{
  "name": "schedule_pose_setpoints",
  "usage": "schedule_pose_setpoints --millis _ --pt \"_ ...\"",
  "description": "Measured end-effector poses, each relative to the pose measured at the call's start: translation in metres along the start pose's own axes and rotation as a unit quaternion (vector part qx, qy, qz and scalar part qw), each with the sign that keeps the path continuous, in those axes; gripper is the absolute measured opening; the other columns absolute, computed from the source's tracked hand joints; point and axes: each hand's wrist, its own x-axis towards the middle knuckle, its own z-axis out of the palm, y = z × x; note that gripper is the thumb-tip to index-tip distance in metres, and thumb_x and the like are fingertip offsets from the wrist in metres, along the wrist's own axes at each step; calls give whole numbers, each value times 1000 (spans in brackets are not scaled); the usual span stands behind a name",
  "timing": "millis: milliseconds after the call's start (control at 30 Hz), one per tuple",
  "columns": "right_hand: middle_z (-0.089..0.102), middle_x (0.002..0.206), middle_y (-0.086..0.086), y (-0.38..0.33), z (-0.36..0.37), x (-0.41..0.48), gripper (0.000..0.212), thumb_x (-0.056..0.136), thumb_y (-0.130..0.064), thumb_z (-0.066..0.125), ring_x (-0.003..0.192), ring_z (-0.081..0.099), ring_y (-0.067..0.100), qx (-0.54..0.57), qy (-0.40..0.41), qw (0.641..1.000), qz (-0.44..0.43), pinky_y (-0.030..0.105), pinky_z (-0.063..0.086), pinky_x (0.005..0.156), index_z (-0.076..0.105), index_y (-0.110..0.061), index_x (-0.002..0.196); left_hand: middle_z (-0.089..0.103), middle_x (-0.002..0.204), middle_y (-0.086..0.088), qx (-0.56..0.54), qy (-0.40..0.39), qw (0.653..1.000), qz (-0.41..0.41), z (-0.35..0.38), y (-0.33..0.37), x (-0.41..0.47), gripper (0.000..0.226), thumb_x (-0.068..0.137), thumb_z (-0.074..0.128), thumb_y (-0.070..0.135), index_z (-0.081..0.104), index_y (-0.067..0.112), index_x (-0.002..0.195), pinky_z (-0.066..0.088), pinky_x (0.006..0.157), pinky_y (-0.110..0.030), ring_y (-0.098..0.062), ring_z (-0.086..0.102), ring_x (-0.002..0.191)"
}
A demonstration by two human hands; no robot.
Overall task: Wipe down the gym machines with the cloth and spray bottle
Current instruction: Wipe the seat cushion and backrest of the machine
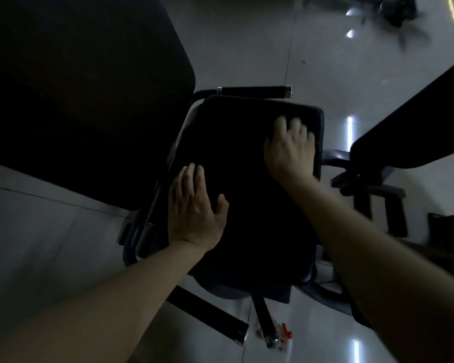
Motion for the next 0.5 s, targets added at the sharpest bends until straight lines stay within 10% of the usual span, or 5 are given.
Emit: schedule_pose_setpoints --millis 167,500 --pt "45 99 8 9 -27 -113 30 92 -41 48 88 45 29 -17 -14 997 -74 41 37 75 45 -17 110 27 162 -15 36 -7 999 5 -7 8 0 78 93 27 53 30 4 154 24 121 -48 -29 21 150" --pt "42 143 19 64 2 82 45 101 -38 41 130 43 40 39 0 993 108 51 36 104 44 -10 137 47 135 -11 42 66 996 51 1 0 8 48 89 36 49 47 15 121 31 109 -47 -30 40 128"
